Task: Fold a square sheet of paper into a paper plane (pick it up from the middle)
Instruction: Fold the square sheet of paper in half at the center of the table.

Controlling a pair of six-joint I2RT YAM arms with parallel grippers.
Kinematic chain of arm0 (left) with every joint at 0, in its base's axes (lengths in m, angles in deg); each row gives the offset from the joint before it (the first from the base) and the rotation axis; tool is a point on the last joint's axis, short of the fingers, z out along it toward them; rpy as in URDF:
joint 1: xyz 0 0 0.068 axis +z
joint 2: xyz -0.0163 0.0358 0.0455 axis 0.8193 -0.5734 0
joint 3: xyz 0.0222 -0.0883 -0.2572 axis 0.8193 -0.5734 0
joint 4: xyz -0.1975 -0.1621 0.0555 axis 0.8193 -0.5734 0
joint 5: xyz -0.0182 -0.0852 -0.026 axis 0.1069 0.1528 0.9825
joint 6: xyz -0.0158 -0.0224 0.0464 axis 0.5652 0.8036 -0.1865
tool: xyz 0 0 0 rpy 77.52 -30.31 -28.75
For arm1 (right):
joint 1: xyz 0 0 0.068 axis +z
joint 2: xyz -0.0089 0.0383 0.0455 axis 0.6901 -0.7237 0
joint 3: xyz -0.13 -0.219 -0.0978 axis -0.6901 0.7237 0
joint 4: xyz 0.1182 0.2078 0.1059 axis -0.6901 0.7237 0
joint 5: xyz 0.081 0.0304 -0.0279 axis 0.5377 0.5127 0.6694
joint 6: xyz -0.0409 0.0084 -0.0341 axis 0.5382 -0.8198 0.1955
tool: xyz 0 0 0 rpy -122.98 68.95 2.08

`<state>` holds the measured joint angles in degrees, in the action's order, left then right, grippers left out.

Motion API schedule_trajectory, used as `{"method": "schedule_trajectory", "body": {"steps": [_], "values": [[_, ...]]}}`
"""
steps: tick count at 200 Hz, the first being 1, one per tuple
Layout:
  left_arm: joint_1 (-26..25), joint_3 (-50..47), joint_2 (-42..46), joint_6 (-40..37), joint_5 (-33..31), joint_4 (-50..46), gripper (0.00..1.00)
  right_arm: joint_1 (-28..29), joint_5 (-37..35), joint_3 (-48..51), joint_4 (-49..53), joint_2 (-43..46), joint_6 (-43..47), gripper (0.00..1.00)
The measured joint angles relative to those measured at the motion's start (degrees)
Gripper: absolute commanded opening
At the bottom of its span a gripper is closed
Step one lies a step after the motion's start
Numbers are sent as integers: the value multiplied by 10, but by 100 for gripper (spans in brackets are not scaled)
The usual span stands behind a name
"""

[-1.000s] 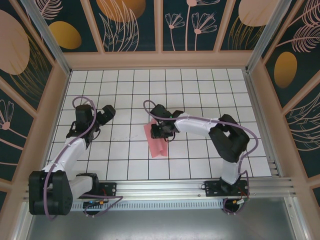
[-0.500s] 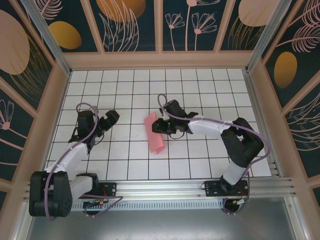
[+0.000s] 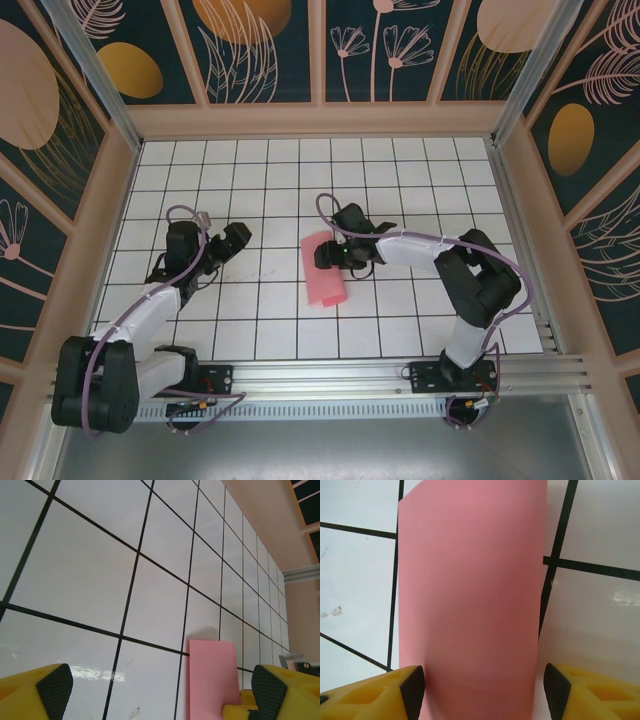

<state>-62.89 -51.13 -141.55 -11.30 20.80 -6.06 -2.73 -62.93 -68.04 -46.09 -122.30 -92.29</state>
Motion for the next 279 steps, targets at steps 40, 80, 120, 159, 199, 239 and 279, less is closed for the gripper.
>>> {"method": "schedule_trajectory", "body": {"steps": [40, 80, 120, 159, 199, 239, 279], "values": [[-24, 0, -27, 17, 4, 15, 92, -4, 0, 2, 6, 0, 6, 66], [-43, 0, -41, 30, 14, 33, 91, -16, -4, 11, 11, 0, 18, 70], [-65, 0, -49, 40, 12, 43, 91, -24, -2, 19, 10, 6, 22, 68], [-85, 1, -62, 54, 7, 56, 89, -31, 0, 24, 10, 7, 31, 61], [-111, 14, -90, 63, 3, 71, 83, -35, 2, 27, 6, 7, 32, 59], [-144, 27, -124, 70, 1, 91, 77, -36, 2, 28, 6, 6, 44, 58], [-176, 47, -157, 75, -3, 108, 72, -37, 3, 28, 6, 2, 66, 59]]}}
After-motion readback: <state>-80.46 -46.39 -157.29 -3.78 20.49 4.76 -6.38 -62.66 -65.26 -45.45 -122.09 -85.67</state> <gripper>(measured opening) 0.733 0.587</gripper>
